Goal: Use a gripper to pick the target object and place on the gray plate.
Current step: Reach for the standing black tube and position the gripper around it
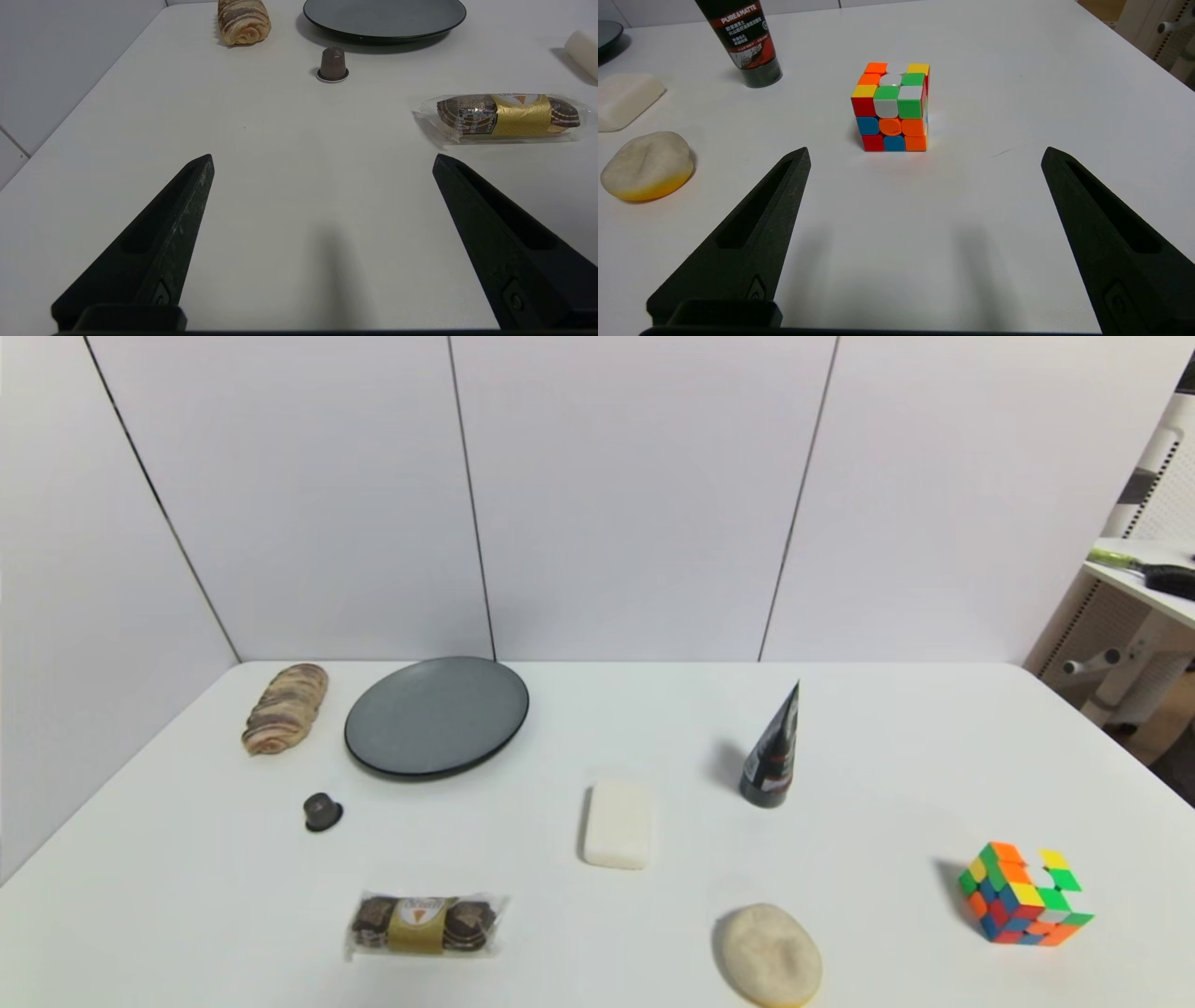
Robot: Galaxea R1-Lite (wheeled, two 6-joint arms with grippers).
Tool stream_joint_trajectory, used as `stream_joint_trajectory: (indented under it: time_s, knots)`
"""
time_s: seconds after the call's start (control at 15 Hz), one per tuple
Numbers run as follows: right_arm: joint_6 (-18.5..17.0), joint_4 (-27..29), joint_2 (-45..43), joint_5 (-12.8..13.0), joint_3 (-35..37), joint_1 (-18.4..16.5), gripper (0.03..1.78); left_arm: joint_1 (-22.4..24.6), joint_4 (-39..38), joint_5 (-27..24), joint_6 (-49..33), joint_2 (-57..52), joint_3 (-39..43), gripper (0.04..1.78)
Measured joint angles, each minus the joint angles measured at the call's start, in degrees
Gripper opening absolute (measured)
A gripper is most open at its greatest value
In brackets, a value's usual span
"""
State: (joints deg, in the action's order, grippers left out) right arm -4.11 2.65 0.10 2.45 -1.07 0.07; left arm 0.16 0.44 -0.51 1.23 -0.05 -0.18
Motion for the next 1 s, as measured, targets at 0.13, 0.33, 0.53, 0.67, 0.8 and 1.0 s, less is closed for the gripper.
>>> stream_joint_trajectory:
  time_s: [0.13, 0.33, 0.53, 0.67, 0.8, 1.0]
  knots:
    - [0.0, 0.0, 0.0, 0.0, 0.0, 0.0, 1.71, 0.0, 0.0, 0.0, 0.0, 0.0, 0.0, 1.69]
    - [0.0, 0.0, 0.0, 0.0, 0.0, 0.0, 1.71, 0.0, 0.0, 0.0, 0.0, 0.0, 0.0, 1.69]
    - [0.0, 0.0, 0.0, 0.0, 0.0, 0.0, 1.71, 0.0, 0.0, 0.0, 0.0, 0.0, 0.0, 1.69]
    - [0.0, 0.0, 0.0, 0.0, 0.0, 0.0, 1.71, 0.0, 0.0, 0.0, 0.0, 0.0, 0.0, 1.69]
    - [0.0, 0.0, 0.0, 0.0, 0.0, 0.0, 1.71, 0.0, 0.0, 0.0, 0.0, 0.0, 0.0, 1.69]
    - [0.0, 0.0, 0.0, 0.0, 0.0, 0.0, 1.71, 0.0, 0.0, 0.0, 0.0, 0.0, 0.0, 1.69]
